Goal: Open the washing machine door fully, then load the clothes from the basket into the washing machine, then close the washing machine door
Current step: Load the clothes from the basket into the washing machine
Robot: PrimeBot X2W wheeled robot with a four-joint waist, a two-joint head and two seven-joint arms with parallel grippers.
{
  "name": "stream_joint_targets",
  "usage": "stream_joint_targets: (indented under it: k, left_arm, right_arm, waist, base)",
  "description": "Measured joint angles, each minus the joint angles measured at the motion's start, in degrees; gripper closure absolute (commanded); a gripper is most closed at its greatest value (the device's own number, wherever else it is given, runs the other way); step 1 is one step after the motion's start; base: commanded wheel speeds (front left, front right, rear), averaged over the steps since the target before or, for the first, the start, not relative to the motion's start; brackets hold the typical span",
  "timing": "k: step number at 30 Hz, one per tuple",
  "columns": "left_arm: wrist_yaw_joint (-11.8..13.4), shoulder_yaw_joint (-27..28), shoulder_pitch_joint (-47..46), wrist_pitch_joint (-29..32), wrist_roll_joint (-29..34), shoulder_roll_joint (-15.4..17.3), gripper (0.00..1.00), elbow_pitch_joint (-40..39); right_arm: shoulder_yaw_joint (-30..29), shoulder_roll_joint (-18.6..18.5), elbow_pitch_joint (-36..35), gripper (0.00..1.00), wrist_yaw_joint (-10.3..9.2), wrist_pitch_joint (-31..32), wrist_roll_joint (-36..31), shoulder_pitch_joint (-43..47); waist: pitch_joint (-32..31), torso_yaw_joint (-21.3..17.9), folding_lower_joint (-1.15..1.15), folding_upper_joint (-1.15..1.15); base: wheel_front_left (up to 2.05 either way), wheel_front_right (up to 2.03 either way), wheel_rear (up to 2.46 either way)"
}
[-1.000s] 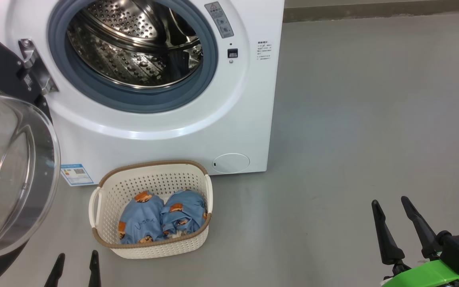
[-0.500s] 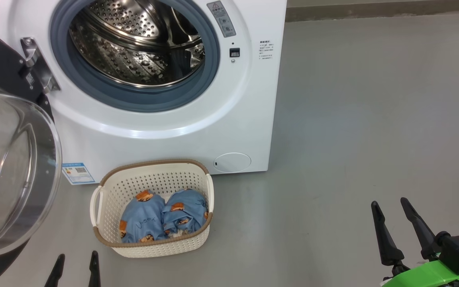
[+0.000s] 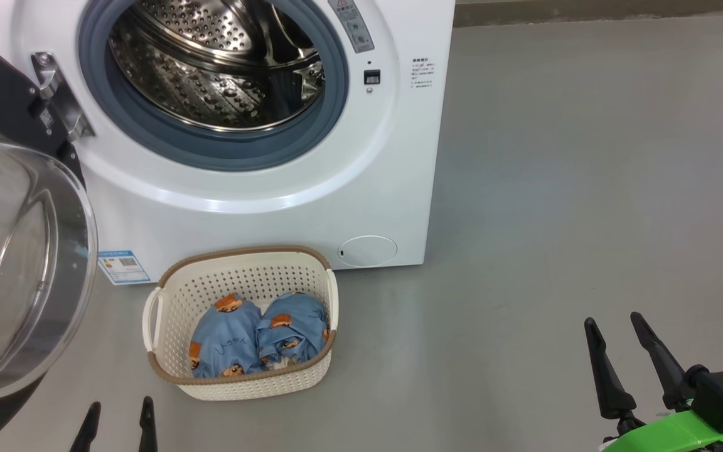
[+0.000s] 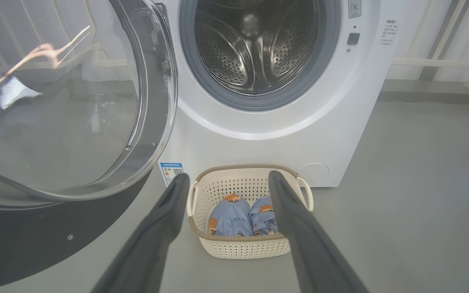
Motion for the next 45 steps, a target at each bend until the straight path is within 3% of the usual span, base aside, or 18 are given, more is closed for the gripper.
stream_joint_targets:
  k: [9,28,45]
  left_arm:
    - [0.4,-0.1,-0.2,0.0,-0.6,0.2,0.00,1.0]
    - [1.9,0.2,-1.5,0.0,-1.0,0.2,0.00,1.4]
    - [1.3,0.2,-1.5,0.0,-1.0,0.1,0.00,1.2]
  right_arm:
    - [0.0,-0.1,0.3,0.00,0.00,0.0,0.0,0.0]
    - [0.4,-0.4,0.5,0.00,0.00,0.0,0.4,-0.1]
    - [0.3,-0.4,1.1,0.00,0.00,-0.3,0.5,-0.1]
  waist:
    - [0.4,0.4,0.00,0.00]
    - [1.4,0.9,0.00,0.00]
    - [2.4,1.2,0.00,0.00]
  base:
    - [0.75,-0.75,0.00]
    - [1.75,-1.75,0.00]
    - [0.18,-0.18,0.00]
